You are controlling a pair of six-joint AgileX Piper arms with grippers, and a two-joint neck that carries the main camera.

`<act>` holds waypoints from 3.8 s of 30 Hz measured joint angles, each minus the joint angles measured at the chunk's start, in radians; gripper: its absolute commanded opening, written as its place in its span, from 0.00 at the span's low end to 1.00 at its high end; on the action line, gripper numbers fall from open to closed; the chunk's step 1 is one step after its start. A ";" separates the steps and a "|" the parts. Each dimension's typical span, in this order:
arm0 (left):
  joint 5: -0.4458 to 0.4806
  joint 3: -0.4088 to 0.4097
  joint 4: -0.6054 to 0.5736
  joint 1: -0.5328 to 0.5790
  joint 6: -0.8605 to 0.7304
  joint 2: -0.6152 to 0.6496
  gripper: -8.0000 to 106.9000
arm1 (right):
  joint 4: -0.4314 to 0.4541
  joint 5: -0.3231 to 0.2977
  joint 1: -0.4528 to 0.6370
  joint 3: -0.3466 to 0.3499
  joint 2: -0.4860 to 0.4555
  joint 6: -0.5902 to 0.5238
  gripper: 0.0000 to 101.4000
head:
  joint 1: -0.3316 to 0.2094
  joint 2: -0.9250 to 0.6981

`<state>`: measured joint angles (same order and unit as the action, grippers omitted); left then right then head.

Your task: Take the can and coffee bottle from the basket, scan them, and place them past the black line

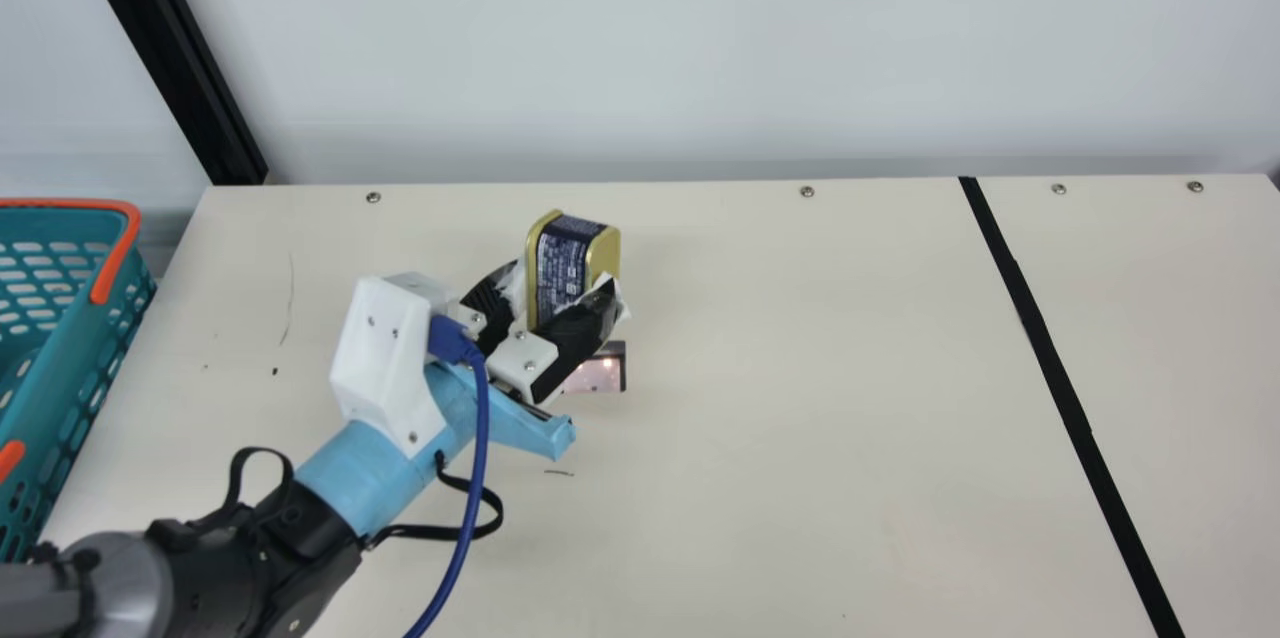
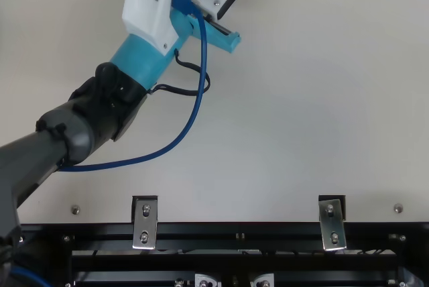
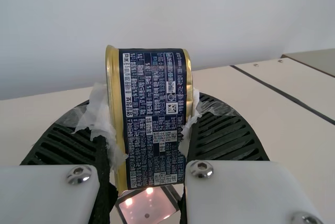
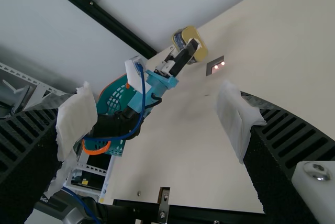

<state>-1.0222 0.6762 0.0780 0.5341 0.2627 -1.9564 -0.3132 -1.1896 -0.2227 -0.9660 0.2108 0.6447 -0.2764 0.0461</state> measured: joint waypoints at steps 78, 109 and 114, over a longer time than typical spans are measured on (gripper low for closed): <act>1.503 0.673 0.053 -0.103 -0.080 0.341 0.16 | 0.000 0.000 0.000 0.000 0.000 0.000 1.00 | 0.000 0.005; 1.904 0.716 -0.305 -0.122 -0.591 0.357 0.16 | 0.000 0.000 0.000 0.000 0.000 0.000 1.00 | 0.000 0.005; 1.970 0.702 -0.362 -0.108 -0.703 0.342 0.16 | 0.000 0.000 0.000 0.000 0.000 0.000 1.00 | 0.000 0.005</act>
<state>0.9481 1.3781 -0.2836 0.4263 -0.4404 -1.6140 -0.3132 -1.1896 -0.2227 -0.9660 0.2108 0.6447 -0.2764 0.0512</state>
